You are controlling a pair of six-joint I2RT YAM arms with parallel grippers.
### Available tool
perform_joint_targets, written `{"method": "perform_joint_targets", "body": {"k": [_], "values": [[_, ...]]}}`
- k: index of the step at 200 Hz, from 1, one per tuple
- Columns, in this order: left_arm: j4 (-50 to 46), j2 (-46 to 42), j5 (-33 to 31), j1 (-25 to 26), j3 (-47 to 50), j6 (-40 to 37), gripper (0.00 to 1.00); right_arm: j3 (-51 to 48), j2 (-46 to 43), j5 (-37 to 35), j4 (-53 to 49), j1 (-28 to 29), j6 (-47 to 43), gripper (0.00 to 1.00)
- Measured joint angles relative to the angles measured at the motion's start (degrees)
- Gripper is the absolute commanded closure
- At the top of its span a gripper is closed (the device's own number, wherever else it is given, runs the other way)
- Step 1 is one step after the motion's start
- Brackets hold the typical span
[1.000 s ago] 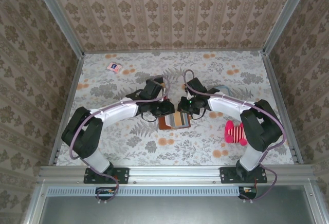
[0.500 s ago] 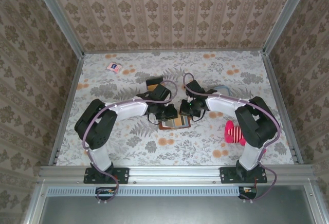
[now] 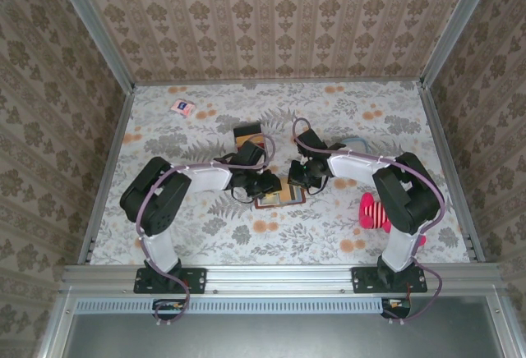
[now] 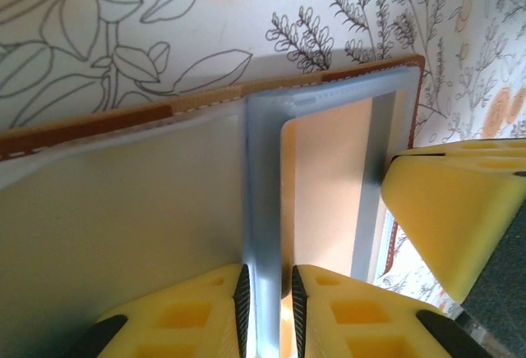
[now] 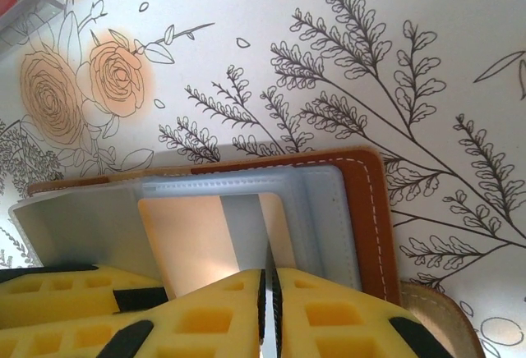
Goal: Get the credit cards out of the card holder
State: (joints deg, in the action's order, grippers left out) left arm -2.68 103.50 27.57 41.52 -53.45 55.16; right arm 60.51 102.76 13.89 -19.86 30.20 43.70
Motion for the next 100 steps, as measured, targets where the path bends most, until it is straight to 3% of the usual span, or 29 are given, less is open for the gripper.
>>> {"method": "perform_joint_targets", "body": {"k": [100], "values": [[3.9, 0.0, 1.7, -1.1, 2.1, 0.9, 0.87, -1.1, -1.3, -2.0, 0.0, -0.1, -0.1, 0.81]]}}
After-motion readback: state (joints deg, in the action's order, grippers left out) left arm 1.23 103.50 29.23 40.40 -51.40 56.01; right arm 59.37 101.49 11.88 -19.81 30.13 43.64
